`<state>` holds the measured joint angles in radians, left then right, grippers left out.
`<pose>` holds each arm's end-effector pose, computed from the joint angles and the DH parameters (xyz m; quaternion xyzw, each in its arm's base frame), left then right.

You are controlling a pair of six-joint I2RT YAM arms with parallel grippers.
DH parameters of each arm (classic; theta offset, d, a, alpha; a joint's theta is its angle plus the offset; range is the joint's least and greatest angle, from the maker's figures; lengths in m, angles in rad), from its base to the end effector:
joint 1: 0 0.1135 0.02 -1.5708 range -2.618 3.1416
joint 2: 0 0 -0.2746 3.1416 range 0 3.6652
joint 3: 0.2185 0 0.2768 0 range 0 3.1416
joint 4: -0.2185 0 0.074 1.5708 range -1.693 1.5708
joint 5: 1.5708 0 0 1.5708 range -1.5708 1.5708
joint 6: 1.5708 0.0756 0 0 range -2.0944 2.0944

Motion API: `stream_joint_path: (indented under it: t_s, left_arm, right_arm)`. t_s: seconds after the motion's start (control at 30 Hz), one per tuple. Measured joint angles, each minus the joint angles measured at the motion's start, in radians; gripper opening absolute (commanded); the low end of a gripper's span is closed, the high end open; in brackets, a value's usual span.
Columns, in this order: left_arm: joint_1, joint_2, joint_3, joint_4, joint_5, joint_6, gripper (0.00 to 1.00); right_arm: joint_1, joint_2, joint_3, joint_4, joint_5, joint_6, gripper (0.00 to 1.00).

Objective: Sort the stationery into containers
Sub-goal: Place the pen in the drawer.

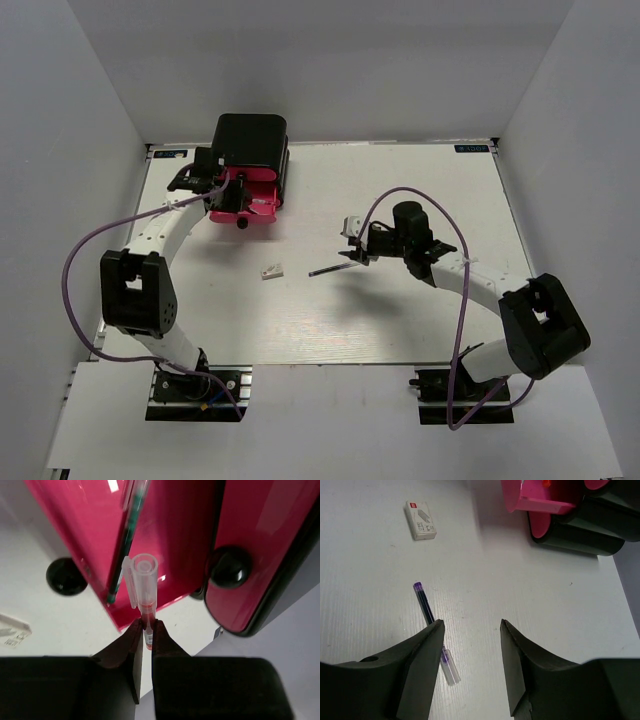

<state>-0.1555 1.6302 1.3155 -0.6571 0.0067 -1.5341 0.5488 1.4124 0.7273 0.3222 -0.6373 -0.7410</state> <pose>0.3913 -0.0619 0.2375 -0.6069 0.7380 -0.2228 0.1935 0.2750 0.2209 0.2123 -0.6120 0.5177 0.2049 0.5616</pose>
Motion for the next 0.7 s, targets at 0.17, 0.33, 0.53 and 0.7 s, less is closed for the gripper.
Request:
stream_joint_path:
  t_s: [0.17,0.33,0.53,0.7]
  left_arm:
    - [0.019,0.042,0.045,0.001,-0.026,-0.016,0.0]
    - [0.034,0.052,0.055,0.006,-0.028,-0.021,0.26]
    - [0.035,0.08,0.06,0.003,-0.024,-0.026,0.52]
    - [0.035,0.083,0.06,0.006,-0.014,-0.029,0.56]
  right_arm:
    - [-0.006,0.0,-0.003,-0.009,0.0,-0.008,0.55]
    - [-0.008,0.0,-0.004,-0.017,-0.001,-0.023,0.59]
    - [-0.011,0.013,-0.004,-0.037,-0.013,-0.05,0.61]
    - [-0.011,0.051,-0.002,-0.042,-0.023,-0.06,0.61]
